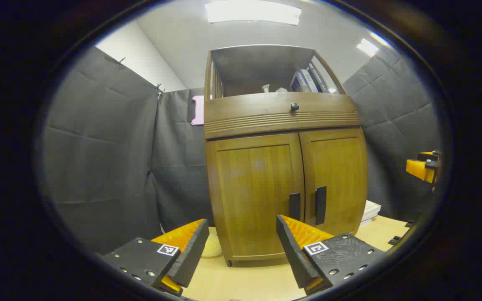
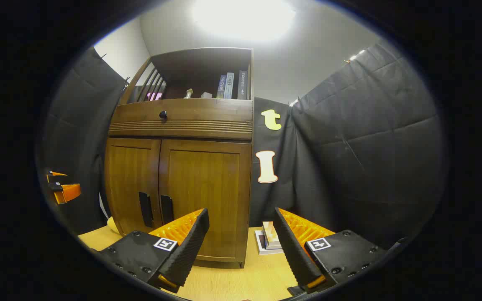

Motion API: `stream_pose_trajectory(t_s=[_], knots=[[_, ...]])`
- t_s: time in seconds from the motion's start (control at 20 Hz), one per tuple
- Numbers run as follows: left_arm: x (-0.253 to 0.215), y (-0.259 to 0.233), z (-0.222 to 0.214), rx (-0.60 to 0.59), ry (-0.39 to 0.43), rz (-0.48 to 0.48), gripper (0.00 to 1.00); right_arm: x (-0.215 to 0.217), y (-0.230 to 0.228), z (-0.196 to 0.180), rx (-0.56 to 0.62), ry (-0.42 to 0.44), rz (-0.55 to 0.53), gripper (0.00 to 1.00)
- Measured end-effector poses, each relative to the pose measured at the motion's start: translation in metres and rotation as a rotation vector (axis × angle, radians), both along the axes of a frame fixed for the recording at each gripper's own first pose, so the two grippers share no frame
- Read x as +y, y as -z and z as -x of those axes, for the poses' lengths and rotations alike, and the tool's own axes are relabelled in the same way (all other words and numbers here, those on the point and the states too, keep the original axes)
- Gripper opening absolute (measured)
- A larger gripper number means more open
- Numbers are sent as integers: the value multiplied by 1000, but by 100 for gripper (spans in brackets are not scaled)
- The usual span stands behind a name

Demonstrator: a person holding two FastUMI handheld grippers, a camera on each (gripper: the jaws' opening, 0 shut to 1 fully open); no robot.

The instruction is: Open the right door of the double-door shoe cabinet with the right hand, and open the left door with the left hand.

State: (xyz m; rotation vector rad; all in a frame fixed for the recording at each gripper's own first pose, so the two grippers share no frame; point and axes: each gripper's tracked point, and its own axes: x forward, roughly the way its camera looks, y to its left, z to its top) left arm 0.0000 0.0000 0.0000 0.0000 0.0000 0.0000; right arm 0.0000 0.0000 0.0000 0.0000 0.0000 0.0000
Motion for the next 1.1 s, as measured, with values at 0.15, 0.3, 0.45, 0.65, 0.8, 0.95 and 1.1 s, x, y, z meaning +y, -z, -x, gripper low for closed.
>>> stream_pose_trajectory(t_s=[0.15,0.3,0.45,0.65,0.8,0.95,1.1], knots=[[0,-2,-2,-2,-2,-6,94,2,4,0,5,2,-12,98],[0,0,-5,-1,4,-3,94,3,7,-2,12,5,-28,98],[8,-5,-6,0,3,1,94,4,7,-4,11,10,-33,98],[15,-8,-8,-1,-3,-2,94,6,7,-6,8,9,-32,98],[19,-12,-7,1,-4,0,94,8,8,-8,8,6,-32,98],[23,-18,-4,-4,-5,-7,94,10,7,-12,9,4,-26,98],[27,-22,-2,-8,-9,-10,94,19,9,-18,14,-21,-28,98]])
